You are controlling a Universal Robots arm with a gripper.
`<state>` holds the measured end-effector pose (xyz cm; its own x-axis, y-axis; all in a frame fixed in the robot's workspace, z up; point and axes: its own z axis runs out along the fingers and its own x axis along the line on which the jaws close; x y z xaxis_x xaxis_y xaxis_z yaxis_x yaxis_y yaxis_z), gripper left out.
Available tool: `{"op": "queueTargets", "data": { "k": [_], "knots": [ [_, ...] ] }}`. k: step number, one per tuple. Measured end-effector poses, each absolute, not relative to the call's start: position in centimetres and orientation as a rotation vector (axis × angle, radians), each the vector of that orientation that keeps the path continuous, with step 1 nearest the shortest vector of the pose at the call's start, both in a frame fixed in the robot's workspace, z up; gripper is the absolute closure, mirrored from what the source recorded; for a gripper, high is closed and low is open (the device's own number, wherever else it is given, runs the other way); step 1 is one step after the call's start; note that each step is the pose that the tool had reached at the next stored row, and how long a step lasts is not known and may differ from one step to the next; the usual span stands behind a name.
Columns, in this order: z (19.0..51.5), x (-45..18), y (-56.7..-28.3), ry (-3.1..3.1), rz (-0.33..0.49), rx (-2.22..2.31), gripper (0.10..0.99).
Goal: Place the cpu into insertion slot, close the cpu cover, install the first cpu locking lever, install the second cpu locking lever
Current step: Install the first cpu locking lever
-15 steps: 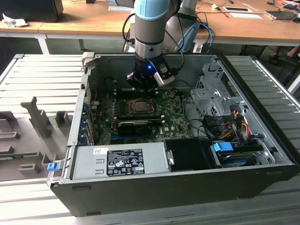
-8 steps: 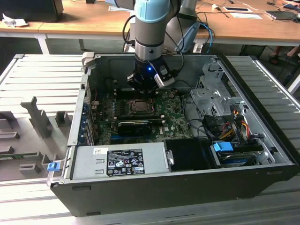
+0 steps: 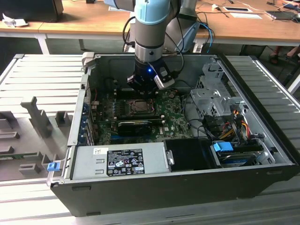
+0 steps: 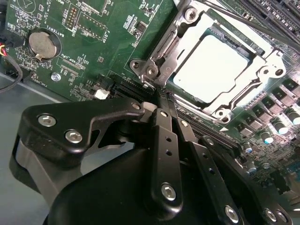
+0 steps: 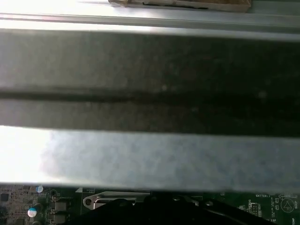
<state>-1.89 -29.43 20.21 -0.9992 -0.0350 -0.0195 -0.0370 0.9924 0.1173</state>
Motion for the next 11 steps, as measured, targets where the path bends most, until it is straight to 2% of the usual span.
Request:
{"op": "queueTargets", "data": {
  "k": [4, 11],
  "knots": [
    [20.1, -1.9, -29.5, 3.118, 0.184, -0.056, 0.980],
    [21.8, -1.9, -29.6, 3.119, 0.178, -0.056, 0.980]
  ]
}}
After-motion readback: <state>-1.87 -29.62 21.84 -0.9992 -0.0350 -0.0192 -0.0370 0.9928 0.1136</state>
